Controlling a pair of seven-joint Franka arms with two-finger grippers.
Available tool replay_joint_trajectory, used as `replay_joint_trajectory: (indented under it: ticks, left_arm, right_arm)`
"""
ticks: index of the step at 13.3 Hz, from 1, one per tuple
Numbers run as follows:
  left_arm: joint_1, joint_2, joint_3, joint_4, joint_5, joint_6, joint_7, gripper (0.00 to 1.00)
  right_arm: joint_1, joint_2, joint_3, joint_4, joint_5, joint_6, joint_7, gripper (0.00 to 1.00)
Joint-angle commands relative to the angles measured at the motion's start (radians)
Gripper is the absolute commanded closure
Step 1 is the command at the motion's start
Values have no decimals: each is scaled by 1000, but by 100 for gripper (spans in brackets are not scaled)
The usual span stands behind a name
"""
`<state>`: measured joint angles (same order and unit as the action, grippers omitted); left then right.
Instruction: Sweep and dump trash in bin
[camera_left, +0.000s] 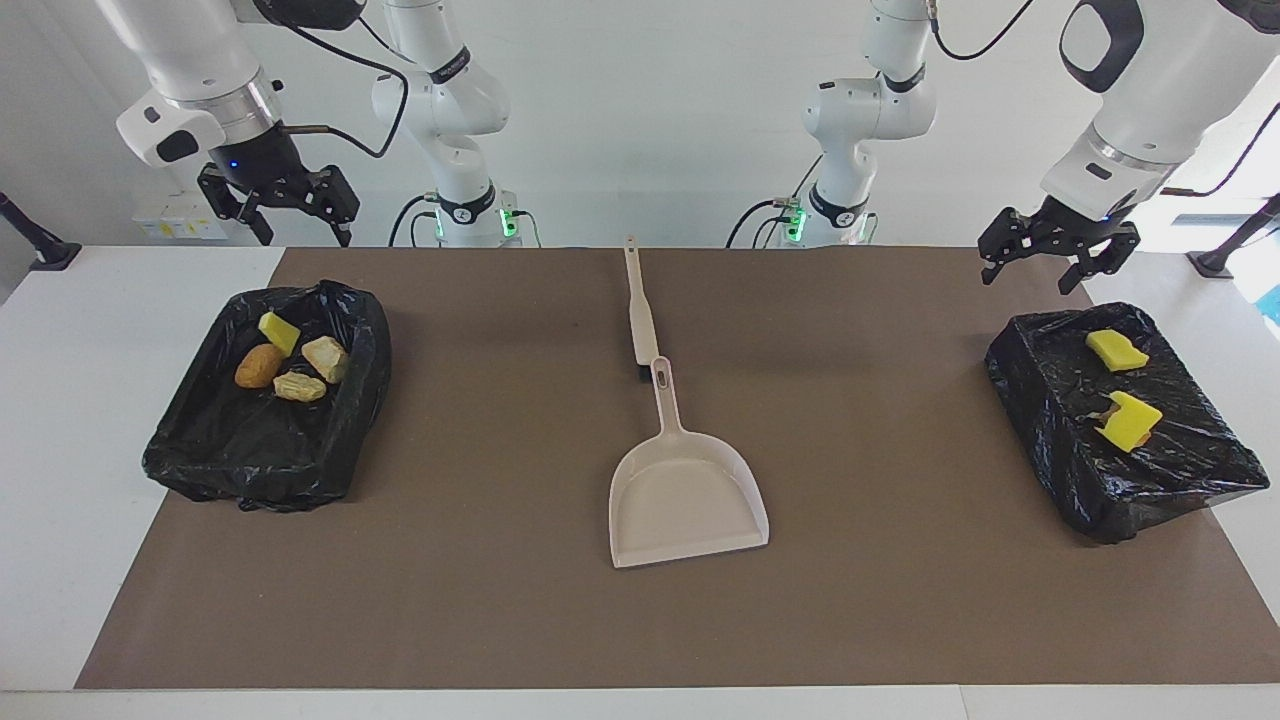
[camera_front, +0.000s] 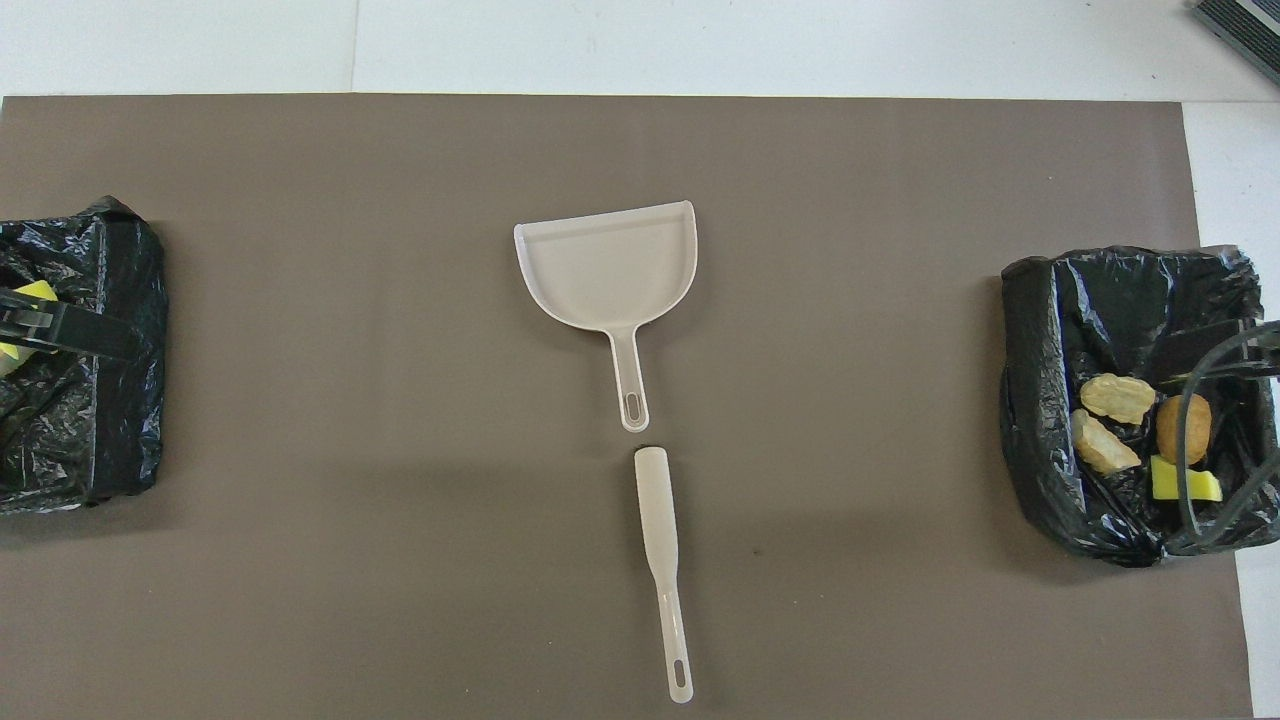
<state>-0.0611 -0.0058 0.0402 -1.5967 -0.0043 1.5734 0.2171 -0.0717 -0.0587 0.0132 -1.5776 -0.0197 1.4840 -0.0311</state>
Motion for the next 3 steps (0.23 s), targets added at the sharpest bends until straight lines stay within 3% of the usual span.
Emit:
replay_joint_trajectory:
  ticks: [1, 3]
  left_arm:
    - [9, 1, -5, 20, -11, -35, -8, 0]
    - [9, 1, -5, 18, -9, -35, -8, 0]
  right_arm:
    - [-10, -15, 4, -10, 18, -1, -30, 0]
    - [-10, -15, 4, -10, 18, -1, -30, 0]
